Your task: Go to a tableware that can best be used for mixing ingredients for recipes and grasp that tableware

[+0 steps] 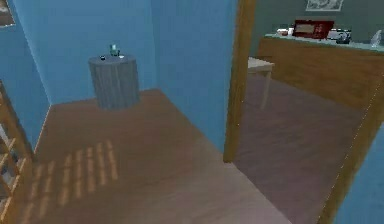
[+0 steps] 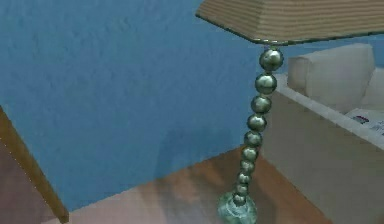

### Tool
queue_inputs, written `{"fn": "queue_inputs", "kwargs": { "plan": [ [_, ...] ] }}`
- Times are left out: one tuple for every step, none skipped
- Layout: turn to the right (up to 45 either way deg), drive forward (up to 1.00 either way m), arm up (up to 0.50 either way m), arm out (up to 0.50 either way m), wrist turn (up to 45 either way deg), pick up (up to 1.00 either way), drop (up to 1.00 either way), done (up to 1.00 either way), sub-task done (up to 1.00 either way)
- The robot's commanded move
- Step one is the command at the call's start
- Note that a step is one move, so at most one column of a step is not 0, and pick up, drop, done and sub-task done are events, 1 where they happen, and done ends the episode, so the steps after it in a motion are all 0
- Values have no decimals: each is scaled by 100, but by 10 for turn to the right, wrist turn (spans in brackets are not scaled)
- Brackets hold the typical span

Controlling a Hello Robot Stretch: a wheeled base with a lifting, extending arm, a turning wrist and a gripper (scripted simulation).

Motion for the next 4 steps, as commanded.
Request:
{"fn": "queue_inputs", "kwargs": {
  "plan": [
    [0,5,0,0,0,0,0,0,0],
    [-270,0,0,0,0,0,0,0,0],
    [0,65,0,0,0,0,0,0,0],
    [0,100,0,0,0,0,0,0,0]
  ]
}}
